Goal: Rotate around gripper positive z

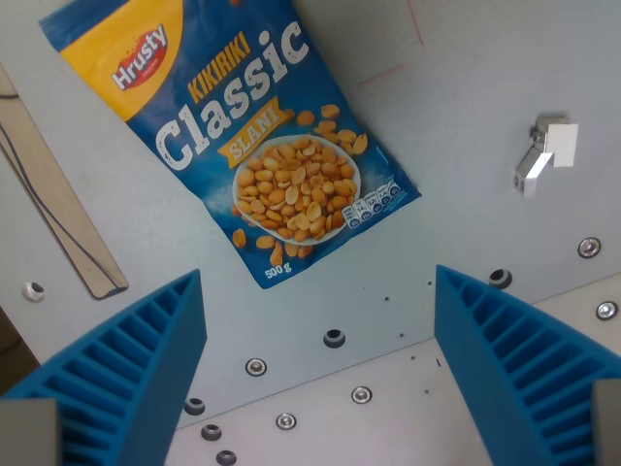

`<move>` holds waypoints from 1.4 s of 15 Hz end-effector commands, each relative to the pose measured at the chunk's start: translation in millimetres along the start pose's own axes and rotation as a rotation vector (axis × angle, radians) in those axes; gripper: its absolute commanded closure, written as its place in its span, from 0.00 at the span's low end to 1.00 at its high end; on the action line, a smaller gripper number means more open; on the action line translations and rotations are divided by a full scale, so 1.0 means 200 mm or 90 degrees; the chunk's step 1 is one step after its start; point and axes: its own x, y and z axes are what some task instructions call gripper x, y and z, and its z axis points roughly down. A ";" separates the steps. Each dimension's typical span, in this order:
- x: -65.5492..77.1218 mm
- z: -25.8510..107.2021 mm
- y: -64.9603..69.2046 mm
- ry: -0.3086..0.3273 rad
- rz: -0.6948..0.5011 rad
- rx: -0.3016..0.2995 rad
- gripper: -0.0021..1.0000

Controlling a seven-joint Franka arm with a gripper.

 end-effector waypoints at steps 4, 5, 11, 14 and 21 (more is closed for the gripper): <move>0.00 -0.01 0.00 0.002 0.111 0.001 0.00; 0.00 -0.01 0.00 0.002 0.120 0.001 0.00; 0.00 -0.01 0.00 0.002 0.171 0.001 0.00; 0.00 -0.01 0.00 0.002 0.196 0.001 0.00; 0.00 -0.01 0.00 0.002 0.256 0.001 0.00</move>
